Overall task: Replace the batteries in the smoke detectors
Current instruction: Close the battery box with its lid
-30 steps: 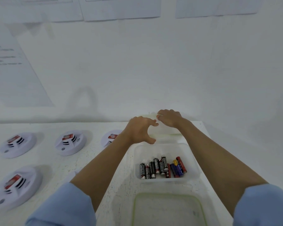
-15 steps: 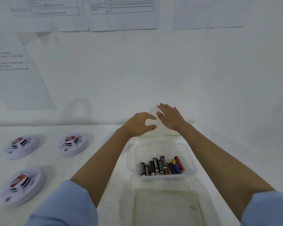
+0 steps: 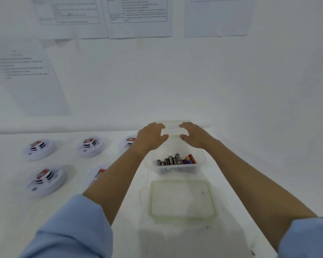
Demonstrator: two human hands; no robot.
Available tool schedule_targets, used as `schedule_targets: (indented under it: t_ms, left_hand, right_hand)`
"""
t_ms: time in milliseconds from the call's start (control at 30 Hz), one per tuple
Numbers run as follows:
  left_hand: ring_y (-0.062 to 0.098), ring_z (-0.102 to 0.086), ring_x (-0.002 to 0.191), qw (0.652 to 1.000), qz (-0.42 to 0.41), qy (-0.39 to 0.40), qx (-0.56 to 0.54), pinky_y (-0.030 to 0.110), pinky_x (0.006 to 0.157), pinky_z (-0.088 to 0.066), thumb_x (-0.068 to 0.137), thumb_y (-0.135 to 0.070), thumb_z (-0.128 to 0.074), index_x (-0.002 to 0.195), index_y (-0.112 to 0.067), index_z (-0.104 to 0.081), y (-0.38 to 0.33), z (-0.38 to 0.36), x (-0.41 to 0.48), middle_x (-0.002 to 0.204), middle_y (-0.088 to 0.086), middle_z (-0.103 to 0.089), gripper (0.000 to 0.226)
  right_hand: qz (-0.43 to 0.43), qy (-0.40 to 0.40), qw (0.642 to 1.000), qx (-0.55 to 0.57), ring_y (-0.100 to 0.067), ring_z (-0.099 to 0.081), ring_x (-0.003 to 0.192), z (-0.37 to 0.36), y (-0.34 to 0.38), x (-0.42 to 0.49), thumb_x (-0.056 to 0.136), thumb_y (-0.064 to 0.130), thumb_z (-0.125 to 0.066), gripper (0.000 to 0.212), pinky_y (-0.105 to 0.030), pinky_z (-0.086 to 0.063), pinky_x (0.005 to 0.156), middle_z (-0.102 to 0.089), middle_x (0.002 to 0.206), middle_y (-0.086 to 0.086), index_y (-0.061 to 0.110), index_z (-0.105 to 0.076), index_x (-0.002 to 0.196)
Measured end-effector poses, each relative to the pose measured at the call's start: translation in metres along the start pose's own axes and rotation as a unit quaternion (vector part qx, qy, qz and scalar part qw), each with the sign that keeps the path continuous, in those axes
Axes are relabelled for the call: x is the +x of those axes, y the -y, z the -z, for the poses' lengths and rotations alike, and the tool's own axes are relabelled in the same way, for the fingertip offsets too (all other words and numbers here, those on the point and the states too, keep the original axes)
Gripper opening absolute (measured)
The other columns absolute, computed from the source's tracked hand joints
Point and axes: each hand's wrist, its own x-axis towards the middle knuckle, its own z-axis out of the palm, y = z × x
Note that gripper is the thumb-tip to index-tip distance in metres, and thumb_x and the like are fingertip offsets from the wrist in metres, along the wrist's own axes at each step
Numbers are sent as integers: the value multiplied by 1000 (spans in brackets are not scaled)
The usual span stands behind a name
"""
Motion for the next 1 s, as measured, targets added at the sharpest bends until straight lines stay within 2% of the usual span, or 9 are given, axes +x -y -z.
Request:
schedule_targets:
  t_ms: [167,333,433,533,633,733,833,933,1000]
  left_hand:
    - [22,-48,122,999,15,-11,-28,35,97,-39,94,-33,-49,132,-16,-47,-11,-10,-49,133,7,-51,42]
    - [20,-49,120,999,18,-8,-41,33,95,-39,94,-29,-49,128,-16,-51,-18,-26,-97,131,6,-52,37]
    - [19,-49,118,995,3,-67,-75,34,91,-41,93,-23,-50,127,-16,-52,-16,-32,-117,133,2,-48,34]
    - [17,-55,97,983,-18,-148,-107,31,76,-45,90,-12,-50,117,-13,-59,-11,-37,-134,125,2,-52,29]
    - [17,-51,78,980,-13,-158,-118,33,66,-45,83,6,-47,105,-8,-63,2,-44,-148,110,7,-56,31]
    - [23,-53,101,991,-44,-83,-95,34,78,-46,71,22,-38,101,-9,-65,21,-55,-158,110,8,-55,51]
    - [24,-45,118,996,-58,21,-64,29,93,-39,68,27,-32,110,-12,-64,38,-62,-166,128,5,-49,66]
    - [22,-46,120,993,-40,36,-103,18,92,-32,71,25,-36,110,-12,-65,44,-65,-168,130,6,-49,61]
    - [21,-51,115,992,-43,28,-119,18,87,-36,74,22,-44,105,-10,-67,44,-65,-168,122,7,-53,50]
  right_hand:
    - [18,13,1000,-3,-18,-24,140,-7,-2,-52,97,23,-42,46,-34,-24,112,-23,153,2,18,-31,141]
    - [54,-10,998,41,-19,-38,132,-21,-8,-107,95,12,-45,40,-23,-26,104,-31,149,-1,16,-43,135]
    - [96,-50,994,1,-18,-33,135,-29,-19,-134,94,7,-44,38,-23,-26,105,-35,148,-2,15,-49,131]
    - [127,-134,983,-12,-22,-40,131,-35,-32,-153,89,-6,-42,41,-22,-31,101,-44,141,-4,13,-60,121]
    - [139,-179,973,-43,-31,-53,114,-44,-43,-166,69,-23,-38,58,-28,-40,85,-56,125,-13,11,-67,107]
    - [133,-140,978,-81,-32,-53,105,-53,-49,-171,63,-24,-36,67,-31,-40,76,-55,117,-10,16,-68,107]
    - [114,-44,986,-110,-24,-43,123,-60,-54,-173,69,-21,-35,70,-30,-36,91,-46,135,-3,23,-63,117]
    - [84,-1,993,-81,-19,-39,130,-58,-61,-172,74,-19,-37,69,-28,-35,99,-43,142,2,27,-62,119]
    - [80,26,994,-67,-16,-40,129,-53,-64,-171,79,-12,-47,58,-27,-35,102,-45,140,4,29,-63,117]
